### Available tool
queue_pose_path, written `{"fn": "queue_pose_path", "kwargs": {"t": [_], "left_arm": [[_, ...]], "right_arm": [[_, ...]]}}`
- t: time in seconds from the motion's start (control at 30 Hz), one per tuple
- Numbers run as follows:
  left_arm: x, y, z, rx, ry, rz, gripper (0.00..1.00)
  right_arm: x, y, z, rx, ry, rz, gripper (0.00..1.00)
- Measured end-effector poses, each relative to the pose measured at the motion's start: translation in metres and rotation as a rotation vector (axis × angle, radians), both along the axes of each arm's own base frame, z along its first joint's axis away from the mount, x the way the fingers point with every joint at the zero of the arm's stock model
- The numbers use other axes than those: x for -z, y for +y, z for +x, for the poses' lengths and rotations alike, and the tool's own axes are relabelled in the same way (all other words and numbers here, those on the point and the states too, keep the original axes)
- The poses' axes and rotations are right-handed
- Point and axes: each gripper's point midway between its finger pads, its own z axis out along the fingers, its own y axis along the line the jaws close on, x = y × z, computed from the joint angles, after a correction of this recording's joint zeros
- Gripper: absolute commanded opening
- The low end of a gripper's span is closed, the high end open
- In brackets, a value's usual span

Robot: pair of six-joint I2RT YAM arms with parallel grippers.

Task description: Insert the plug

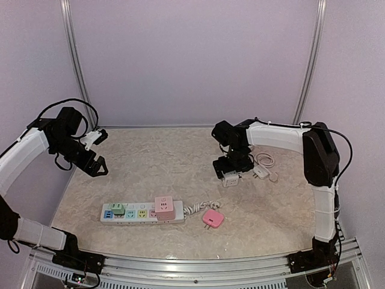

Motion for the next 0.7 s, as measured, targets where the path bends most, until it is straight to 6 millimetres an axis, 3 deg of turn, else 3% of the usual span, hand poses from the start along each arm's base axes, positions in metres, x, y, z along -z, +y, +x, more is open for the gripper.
{"fn": "queue_pose_path", "kwargs": {"t": [0.13,0.2,0.33,0.4,0.5,0.7], "left_arm": [[0.0,-0.001,0.0,0.003,0.002,-0.006,0.95],[0.0,-0.002,-0.001,0.005,0.001,-0.009,0.95],[-0.002,-0.002,-0.001,0.007,-0.004,-0.014,0.95],[-0.004,-0.003,-0.002,0.009,-0.01,-0.016,0.95],[-0.008,-0.003,-0.003,0.011,-0.025,-0.019,0.95],[-0.012,-0.004,-0.005,0.016,-0.04,-0.031,0.95]], "right_arm": [[-0.02,0.009,-0.005,-0.051,-0.041,0.007,1.0],[-0.041,0.023,-0.015,-0.114,-0.083,0.034,1.0],[-0.079,0.052,-0.056,-0.278,-0.149,0.143,0.99],[-0.087,0.06,-0.087,-0.366,-0.148,0.203,0.99],[-0.078,0.062,-0.122,-0.453,-0.114,0.249,0.98],[-0.032,0.061,-0.163,-0.563,-0.01,0.204,0.97]]}}
